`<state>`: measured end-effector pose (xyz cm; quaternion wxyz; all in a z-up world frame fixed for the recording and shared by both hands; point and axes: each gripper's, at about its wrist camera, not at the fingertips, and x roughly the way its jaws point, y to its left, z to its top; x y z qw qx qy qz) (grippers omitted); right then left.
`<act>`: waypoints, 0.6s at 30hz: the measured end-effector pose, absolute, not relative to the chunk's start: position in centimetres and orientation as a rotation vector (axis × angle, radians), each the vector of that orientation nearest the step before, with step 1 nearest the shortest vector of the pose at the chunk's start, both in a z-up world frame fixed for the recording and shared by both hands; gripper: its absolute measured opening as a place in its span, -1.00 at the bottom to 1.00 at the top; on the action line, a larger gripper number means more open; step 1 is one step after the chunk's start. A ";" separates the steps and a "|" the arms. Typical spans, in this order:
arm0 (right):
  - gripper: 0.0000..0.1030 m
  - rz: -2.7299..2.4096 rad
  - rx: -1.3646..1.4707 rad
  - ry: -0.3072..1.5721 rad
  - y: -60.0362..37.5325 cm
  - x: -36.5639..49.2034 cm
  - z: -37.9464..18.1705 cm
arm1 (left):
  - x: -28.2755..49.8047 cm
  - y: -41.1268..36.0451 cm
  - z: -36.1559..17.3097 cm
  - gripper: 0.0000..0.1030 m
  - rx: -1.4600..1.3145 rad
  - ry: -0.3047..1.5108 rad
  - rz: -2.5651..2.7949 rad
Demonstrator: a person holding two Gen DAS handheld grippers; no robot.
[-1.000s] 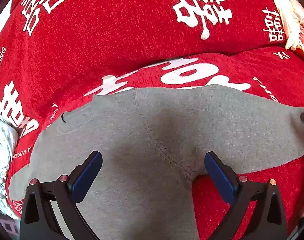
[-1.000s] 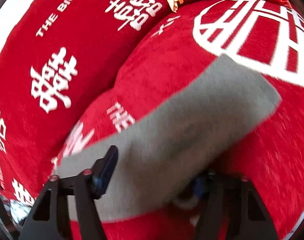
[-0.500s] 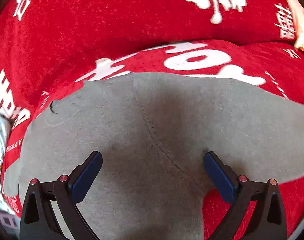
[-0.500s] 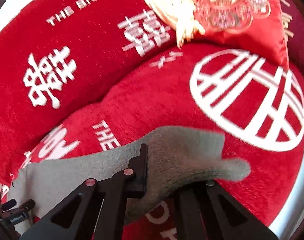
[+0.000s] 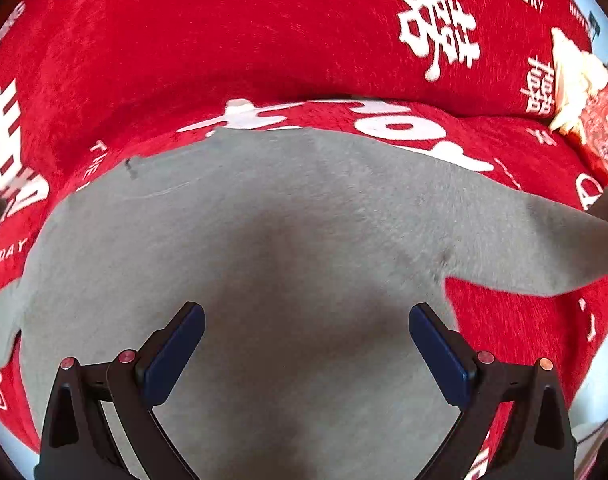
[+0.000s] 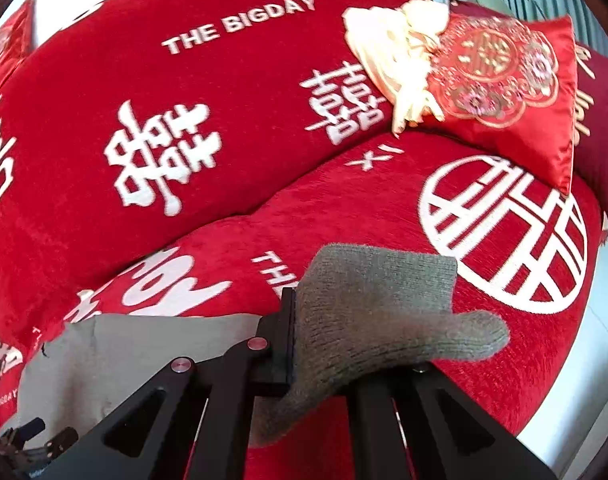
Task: Fold small clothes
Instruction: 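Close the right gripper on the grey sleeve cuff, then carry the sleeve across the sweater body toward the left gripper and release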
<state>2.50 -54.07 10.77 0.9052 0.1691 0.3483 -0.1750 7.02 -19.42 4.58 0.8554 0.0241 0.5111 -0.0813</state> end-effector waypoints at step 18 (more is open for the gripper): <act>-0.90 -0.278 0.218 0.744 -37.5 5.8 12.9 | 4.1 -6.3 4.2 0.99 -0.105 1.046 -0.132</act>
